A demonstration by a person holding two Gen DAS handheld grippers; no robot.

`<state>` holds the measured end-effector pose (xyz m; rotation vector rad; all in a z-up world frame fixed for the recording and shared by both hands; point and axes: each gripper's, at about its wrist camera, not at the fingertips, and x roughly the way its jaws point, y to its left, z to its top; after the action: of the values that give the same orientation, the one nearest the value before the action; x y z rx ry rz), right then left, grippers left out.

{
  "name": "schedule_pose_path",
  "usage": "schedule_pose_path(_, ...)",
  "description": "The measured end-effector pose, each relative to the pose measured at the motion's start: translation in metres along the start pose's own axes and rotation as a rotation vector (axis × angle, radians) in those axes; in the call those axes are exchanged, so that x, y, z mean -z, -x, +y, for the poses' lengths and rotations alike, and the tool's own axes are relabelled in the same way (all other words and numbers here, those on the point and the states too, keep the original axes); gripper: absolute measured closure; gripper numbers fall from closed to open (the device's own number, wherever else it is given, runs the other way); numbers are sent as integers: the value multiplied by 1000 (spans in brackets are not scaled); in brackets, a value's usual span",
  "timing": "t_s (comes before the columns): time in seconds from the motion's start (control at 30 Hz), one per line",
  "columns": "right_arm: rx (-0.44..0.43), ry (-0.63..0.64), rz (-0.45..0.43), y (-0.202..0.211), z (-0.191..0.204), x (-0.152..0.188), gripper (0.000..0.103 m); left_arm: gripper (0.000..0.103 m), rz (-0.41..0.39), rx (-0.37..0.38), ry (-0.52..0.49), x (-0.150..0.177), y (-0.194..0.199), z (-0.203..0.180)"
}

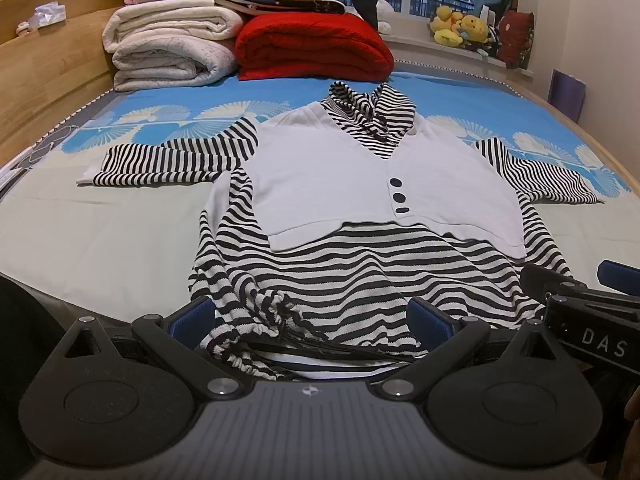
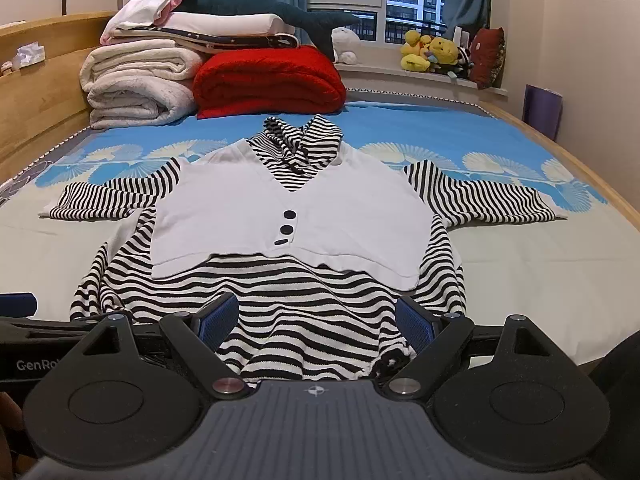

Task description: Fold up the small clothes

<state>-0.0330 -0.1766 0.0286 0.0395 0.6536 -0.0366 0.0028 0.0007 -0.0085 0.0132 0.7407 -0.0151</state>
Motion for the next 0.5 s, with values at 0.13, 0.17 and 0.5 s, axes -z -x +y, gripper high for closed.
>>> schedule_pose_path(0.13,-3,-5,-2,-1,8,-2,17,1,-9,-9,-10,0,0,0)
schedule_pose_path(0.17,-8,-13,1,-1,8,-2,17,1,-16,-15,-17,0,0,0)
schedule_pose_path(0.5,-26,-38,19,-1,7,-1,17,1,-48,-7,-20,-4,10,-1)
